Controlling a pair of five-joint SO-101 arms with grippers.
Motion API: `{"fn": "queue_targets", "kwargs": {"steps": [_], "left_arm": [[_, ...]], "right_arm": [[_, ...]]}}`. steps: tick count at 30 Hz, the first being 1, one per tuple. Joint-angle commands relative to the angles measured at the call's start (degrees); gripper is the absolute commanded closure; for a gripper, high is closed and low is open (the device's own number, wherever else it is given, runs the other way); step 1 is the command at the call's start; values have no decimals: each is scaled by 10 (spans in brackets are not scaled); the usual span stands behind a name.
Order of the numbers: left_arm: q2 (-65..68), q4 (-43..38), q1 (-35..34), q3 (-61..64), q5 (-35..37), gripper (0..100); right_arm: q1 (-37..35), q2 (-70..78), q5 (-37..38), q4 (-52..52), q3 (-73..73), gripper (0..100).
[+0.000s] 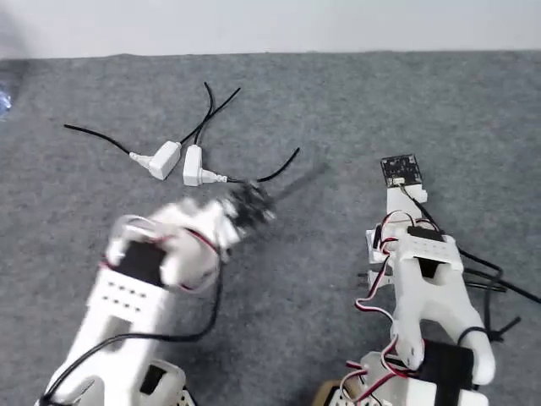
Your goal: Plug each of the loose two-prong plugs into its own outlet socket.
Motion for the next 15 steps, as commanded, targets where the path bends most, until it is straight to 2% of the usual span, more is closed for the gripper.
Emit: {"fn": "queue_targets", "kwargs": {"steps": [1,4,8,15], "left_arm": [[-13,-105,102,62,9,986],[-12,-151,148,99,-4,986],[-11,-154,195,125,-12,986],[62,-148,196,125,-62,986]], "right_arm": [[6,-8,-7,-16,-37,597],[8,-8,-7,-16,-37,597],[25,-8,-7,-18,-37,597],[27,-8,-7,-18,-37,597]]}}
